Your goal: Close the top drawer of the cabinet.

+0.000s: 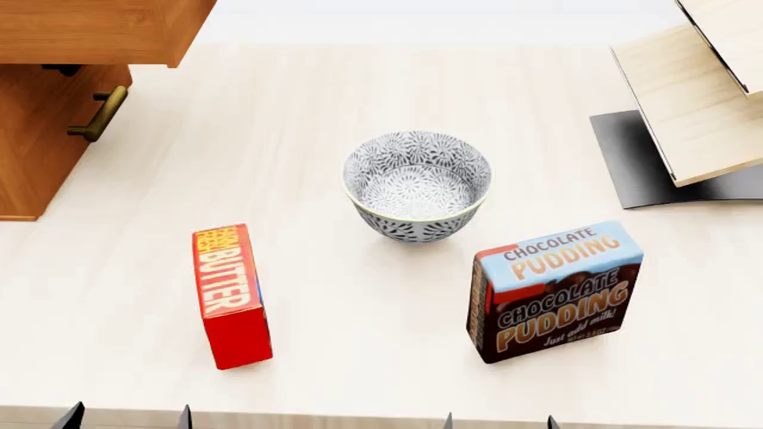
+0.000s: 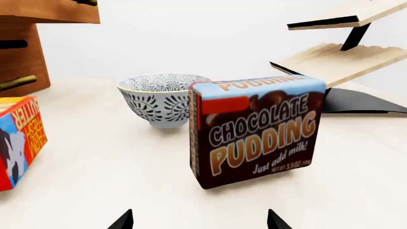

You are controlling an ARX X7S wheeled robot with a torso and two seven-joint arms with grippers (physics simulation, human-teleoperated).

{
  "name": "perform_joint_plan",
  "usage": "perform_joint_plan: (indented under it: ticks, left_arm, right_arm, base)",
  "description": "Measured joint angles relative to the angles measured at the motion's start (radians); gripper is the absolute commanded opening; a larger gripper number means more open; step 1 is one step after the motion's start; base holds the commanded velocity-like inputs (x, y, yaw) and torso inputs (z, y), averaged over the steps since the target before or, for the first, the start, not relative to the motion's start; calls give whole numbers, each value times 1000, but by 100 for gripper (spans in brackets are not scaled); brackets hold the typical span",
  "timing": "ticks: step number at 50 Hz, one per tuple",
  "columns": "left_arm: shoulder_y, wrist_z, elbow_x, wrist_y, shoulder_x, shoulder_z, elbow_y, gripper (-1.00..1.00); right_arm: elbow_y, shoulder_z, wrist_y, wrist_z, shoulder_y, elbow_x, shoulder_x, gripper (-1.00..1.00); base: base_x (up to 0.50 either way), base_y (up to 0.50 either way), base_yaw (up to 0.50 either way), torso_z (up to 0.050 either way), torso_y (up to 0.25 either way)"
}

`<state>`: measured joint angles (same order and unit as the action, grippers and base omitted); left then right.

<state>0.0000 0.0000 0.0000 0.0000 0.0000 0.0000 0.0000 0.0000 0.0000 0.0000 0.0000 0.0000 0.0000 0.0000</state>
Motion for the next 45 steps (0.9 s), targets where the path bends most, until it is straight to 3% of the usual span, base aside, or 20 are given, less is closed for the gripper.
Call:
perform_joint_plan:
  ticks: [32, 45]
  left_arm:
    - [8, -93, -18, 31, -63, 80, 32, 100]
    - [28, -137, -5, -6, -87, 92, 165, 100]
  right_arm:
    - [-8, -64, 2, 76, -1, 68, 59, 100]
    - [-158, -66, 60, 119, -22, 97, 82, 100]
  base:
    - [0, 0, 0, 0, 0]
    - [0, 0, 0, 0, 0]
